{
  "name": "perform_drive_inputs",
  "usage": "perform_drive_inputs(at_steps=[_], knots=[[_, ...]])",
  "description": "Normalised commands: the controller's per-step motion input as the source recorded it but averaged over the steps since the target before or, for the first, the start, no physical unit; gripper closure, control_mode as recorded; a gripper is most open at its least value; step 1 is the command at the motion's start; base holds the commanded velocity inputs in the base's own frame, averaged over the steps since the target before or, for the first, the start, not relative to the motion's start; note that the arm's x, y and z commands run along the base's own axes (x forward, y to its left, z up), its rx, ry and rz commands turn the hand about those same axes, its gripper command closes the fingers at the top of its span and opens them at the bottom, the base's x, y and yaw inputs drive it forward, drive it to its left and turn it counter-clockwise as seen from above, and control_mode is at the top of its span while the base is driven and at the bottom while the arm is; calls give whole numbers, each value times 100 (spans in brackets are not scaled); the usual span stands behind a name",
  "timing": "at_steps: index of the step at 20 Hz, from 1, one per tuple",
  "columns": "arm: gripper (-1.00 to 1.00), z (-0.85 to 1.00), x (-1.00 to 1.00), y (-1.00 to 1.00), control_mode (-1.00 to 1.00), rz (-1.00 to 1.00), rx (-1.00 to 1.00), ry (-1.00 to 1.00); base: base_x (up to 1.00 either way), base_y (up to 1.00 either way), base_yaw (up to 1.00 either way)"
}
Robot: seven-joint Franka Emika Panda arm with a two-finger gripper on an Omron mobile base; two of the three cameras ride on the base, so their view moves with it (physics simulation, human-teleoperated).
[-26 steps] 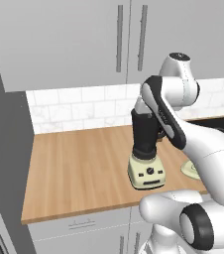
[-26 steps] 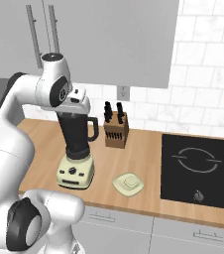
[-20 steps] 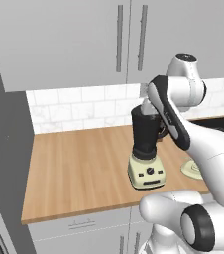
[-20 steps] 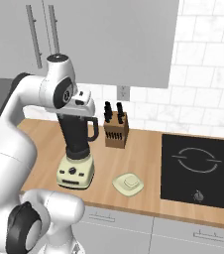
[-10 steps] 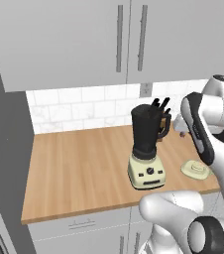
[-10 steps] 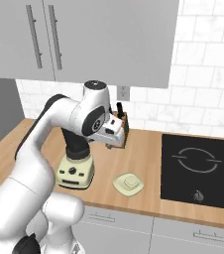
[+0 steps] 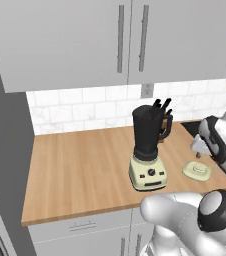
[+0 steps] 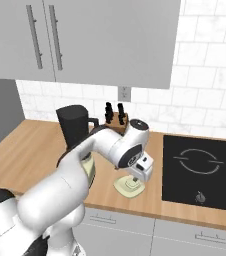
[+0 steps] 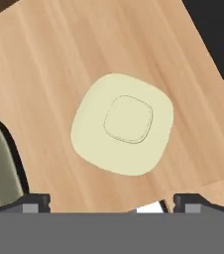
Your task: Close the lid blender by securely placing the lid on top.
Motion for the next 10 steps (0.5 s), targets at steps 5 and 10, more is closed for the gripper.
perform_drive_inputs(at_steps=[5,10], knots=[[-100,-86,61,-17,-100,-14,1,15,0,0,0],[-100,-39,54,-2,-100,-3,0,3,0,0,0]])
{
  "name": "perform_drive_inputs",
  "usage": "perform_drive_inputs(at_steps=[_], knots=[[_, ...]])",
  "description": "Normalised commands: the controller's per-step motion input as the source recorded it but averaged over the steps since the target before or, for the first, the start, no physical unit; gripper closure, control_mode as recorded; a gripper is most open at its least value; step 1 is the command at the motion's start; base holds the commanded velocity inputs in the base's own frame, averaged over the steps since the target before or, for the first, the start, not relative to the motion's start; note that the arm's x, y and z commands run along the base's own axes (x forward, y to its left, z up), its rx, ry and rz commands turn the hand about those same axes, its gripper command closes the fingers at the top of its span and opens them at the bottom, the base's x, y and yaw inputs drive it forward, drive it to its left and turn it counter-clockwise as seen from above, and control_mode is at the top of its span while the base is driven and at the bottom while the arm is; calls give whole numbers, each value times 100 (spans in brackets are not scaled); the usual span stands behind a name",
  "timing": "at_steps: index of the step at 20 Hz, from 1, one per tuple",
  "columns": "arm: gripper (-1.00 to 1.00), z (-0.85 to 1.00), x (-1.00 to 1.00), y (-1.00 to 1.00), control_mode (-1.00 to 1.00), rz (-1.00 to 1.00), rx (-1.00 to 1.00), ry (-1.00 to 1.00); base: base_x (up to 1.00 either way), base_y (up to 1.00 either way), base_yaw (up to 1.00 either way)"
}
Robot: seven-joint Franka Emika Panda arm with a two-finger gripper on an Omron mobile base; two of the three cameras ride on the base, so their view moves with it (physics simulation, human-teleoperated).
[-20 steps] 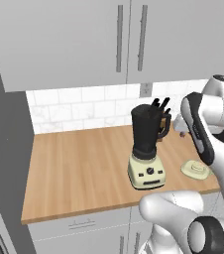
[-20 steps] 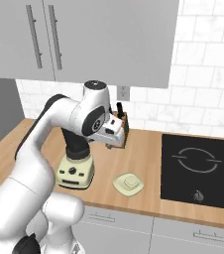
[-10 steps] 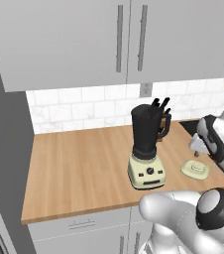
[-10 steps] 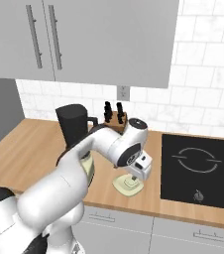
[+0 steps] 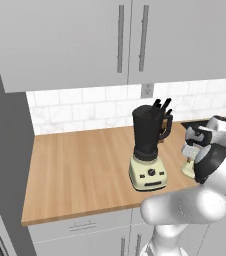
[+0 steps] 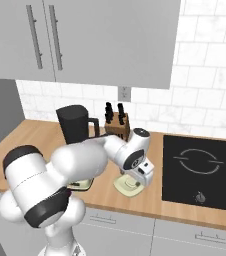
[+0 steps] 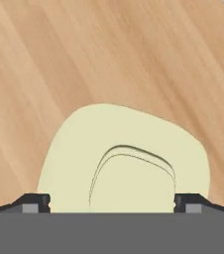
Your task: Close the lid blender by securely placing the lid on top.
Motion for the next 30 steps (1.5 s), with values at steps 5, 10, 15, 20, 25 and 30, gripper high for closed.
perform_drive_inputs(at_steps=[5,10,15,20,25,30], knots=[[-100,-36,18,-26,-100,0,1,0,0,0,0],[-100,-19,-6,-6,-100,0,0,0,0,0,0],[-100,1,-20,2,-100,0,0,0,0,0,0],[-100,-4,-11,0,-100,0,0,4,0,0,0],[-100,0,-28,0,-100,0,0,1,0,0,0],[-100,-2,-14,7,-100,-1,0,7,0,0,0]])
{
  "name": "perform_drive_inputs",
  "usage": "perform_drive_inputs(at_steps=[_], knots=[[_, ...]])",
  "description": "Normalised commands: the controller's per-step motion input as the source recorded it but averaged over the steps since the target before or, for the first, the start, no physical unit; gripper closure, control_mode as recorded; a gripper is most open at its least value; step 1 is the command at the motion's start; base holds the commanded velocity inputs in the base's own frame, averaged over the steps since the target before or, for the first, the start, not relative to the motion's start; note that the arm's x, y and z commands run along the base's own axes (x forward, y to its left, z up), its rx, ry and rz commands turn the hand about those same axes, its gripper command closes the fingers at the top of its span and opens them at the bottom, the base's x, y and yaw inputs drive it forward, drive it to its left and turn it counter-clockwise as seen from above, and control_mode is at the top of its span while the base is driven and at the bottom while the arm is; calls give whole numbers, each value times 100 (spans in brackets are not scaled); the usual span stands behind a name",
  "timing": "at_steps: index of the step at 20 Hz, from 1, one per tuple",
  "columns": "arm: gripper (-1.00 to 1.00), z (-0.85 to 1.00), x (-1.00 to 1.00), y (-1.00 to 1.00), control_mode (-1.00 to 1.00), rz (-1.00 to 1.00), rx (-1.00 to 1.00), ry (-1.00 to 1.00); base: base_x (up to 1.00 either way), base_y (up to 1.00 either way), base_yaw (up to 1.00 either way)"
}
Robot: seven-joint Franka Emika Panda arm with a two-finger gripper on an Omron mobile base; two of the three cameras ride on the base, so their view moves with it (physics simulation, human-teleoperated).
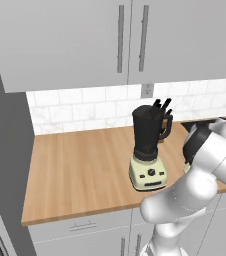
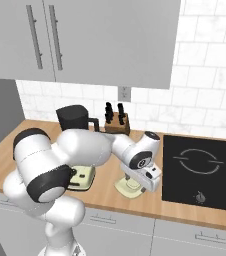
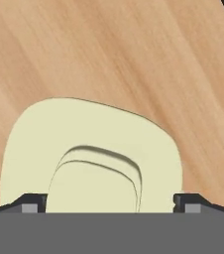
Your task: Close the lid blender by securely placing the lid on top.
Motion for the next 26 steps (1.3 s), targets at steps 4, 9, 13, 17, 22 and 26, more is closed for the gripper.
perform_drive_inputs(at_steps=[4,9,13,17,22,26], knots=[[-100,-13,3,11,-100,-1,0,6,0,0,0],[100,-9,1,1,-100,0,0,2,0,0,0],[100,1,0,0,-100,0,0,0,0,0,0],[100,1,0,6,-100,0,0,4,0,0,0],[100,30,-5,12,-100,0,0,3,0,0,0],[100,100,-44,7,-100,-1,0,-1,0,0,0]])
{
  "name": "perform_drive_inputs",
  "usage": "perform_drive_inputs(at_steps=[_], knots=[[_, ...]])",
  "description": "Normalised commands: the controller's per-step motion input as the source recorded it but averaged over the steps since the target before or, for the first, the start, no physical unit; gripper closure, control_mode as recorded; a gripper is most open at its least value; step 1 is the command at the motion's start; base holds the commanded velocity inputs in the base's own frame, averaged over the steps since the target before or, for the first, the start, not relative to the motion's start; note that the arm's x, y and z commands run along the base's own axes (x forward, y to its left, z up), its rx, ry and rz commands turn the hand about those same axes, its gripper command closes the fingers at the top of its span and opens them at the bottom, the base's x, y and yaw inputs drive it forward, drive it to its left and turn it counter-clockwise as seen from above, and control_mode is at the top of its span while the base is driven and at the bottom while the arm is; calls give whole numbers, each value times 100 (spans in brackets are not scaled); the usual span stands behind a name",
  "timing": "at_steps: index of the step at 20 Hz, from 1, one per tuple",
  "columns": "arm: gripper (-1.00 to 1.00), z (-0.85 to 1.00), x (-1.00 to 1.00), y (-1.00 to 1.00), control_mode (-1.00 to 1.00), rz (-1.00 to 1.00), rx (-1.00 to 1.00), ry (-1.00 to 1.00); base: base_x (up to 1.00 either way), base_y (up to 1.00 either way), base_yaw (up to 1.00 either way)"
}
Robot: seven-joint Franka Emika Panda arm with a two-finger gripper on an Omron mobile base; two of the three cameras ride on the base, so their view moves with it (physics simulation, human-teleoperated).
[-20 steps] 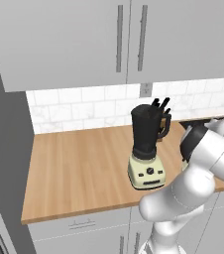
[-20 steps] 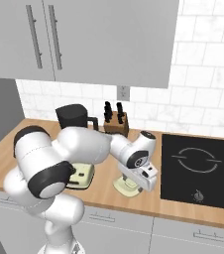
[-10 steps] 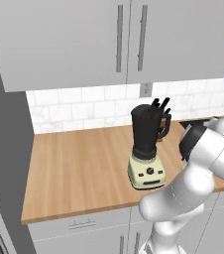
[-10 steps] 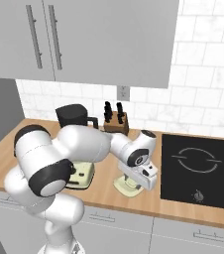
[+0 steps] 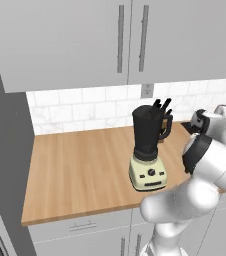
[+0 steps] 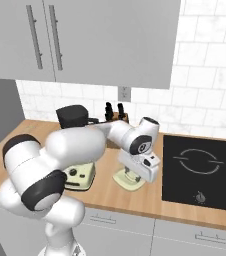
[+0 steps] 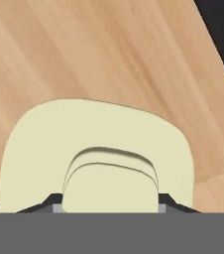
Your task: Close the lid blender by securely placing the lid on top.
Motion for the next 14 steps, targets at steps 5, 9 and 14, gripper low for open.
perform_drive_inputs(at_steps=[5,9,14], knots=[[100,100,-67,20,-100,-2,0,-10,0,0,0],[100,100,-55,36,-100,-5,-3,-17,0,0,0],[100,100,-38,39,-100,-5,-6,-13,0,0,0]])
